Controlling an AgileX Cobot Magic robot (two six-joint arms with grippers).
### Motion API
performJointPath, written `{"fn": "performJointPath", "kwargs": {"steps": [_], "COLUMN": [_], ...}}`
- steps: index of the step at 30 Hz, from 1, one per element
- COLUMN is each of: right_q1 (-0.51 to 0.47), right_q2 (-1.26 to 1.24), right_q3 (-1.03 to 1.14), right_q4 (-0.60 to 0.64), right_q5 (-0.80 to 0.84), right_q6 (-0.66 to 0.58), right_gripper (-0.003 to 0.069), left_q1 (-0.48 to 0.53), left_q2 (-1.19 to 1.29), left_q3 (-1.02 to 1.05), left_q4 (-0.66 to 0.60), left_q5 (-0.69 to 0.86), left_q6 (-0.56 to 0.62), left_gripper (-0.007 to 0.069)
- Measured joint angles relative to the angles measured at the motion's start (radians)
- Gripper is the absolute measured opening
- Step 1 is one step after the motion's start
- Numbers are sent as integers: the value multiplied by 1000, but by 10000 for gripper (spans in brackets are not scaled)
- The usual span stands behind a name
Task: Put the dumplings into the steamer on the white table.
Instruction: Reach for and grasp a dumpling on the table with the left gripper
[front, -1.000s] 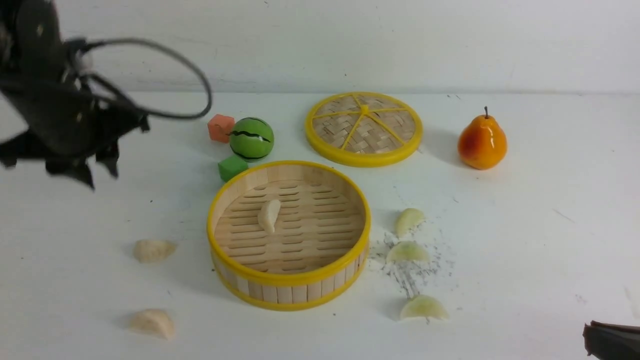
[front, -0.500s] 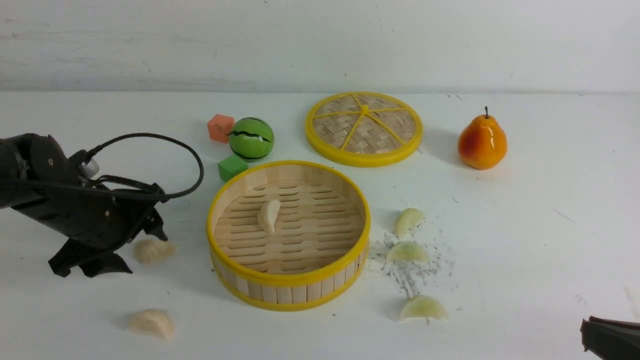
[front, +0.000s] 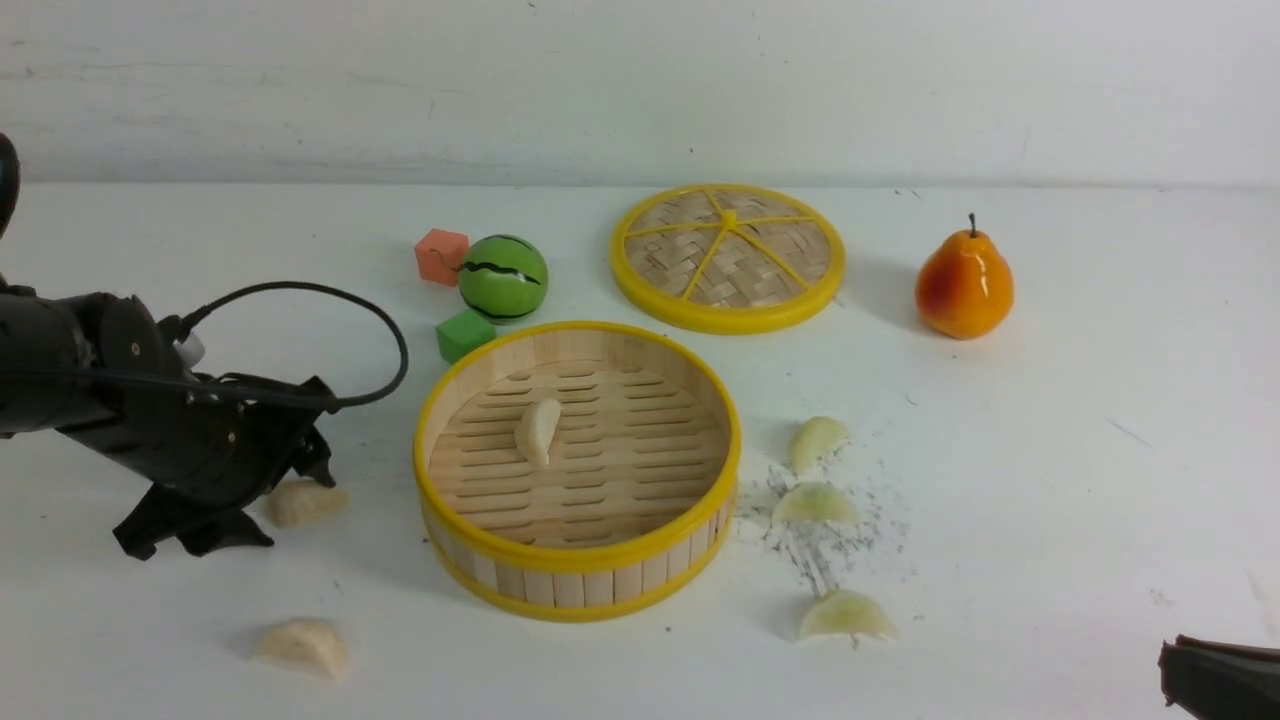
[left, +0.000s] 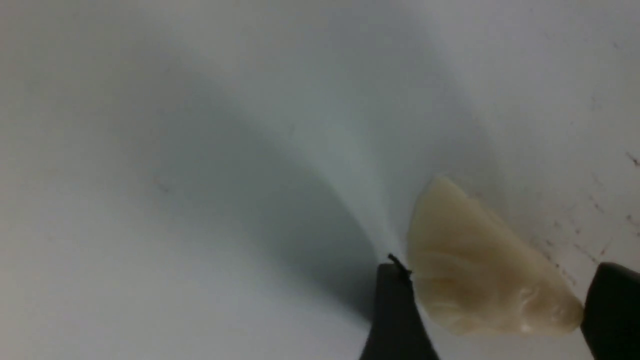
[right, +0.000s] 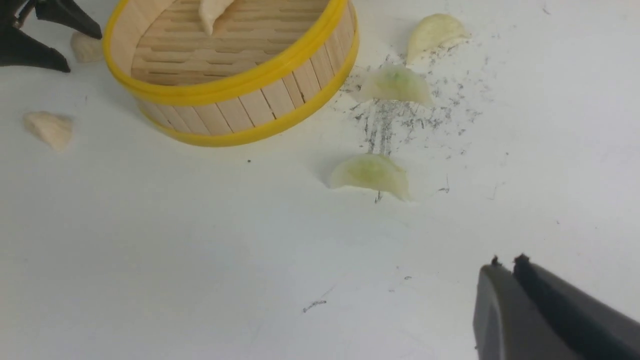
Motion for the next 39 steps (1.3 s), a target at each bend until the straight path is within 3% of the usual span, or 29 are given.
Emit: {"fn": "performJointPath", "kwargs": {"steps": [4, 7, 10, 12, 15, 20, 24, 27, 32, 39], "right_q1": [0, 0, 0, 0, 0, 0, 0, 0, 0, 0], "right_q2": [0, 0, 0, 0, 0, 0, 0, 0, 0, 0], "right_q3": [0, 0, 0, 0, 0, 0, 0, 0, 0, 0], "right_q4": [0, 0, 0, 0, 0, 0, 0, 6, 15, 15], "right_q5": [12, 13, 14, 15, 16, 16, 16, 16, 16, 17], "right_q6": [0, 0, 0, 0, 0, -11, -12, -12, -12, -15], "right_gripper": [34, 36, 41, 41, 41, 41, 41, 41, 43, 43], "left_q1": [-6, -7, -8, -8, -8, -6, -6, -6, -4, -20], "left_q2": [-2, -13, -25, -31, -32, -29, -5, 9, 1, -102], "left_q3": [-5, -5, -5, -5, -5, -2, 0, -2, -2, -28], "left_q4": [54, 92, 115, 120, 125, 139, 146, 150, 142, 142], "left_q5": [3, 22, 51, 64, 71, 82, 55, 26, 25, 106], "left_q6": [-2, 8, 46, 71, 128, 154, 160, 166, 166, 192], "left_gripper": [307, 271, 162, 129, 160, 339, 412, 367, 167, 165]}}
